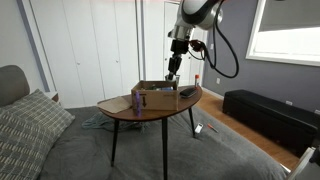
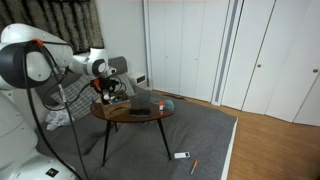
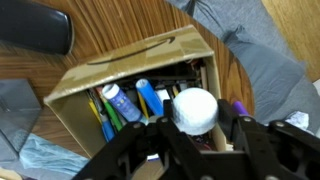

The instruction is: Pick up the round white object from the cardboard box and put it on the table

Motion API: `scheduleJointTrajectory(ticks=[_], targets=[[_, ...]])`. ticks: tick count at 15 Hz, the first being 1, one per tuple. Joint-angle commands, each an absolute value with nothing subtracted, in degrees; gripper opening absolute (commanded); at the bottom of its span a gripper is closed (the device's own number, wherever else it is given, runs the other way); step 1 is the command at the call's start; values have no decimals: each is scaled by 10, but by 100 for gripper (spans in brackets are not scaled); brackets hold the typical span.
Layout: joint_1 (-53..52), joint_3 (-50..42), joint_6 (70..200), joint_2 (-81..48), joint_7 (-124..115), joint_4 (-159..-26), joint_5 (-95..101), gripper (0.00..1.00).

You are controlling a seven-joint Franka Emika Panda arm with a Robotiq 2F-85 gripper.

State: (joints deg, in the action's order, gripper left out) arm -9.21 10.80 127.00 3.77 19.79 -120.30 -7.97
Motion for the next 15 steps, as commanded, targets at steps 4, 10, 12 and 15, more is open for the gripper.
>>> scheduleJointTrajectory(ticks=[4,10,12,15], targets=[[-81,93,1289,190,45,-1360,-13,22],[-44,79,1370,218,10,-1440,69,22],[-33,75,1407,204,8,-1455,85,22],[-39,67,1410,194,25,-1451,70,47]])
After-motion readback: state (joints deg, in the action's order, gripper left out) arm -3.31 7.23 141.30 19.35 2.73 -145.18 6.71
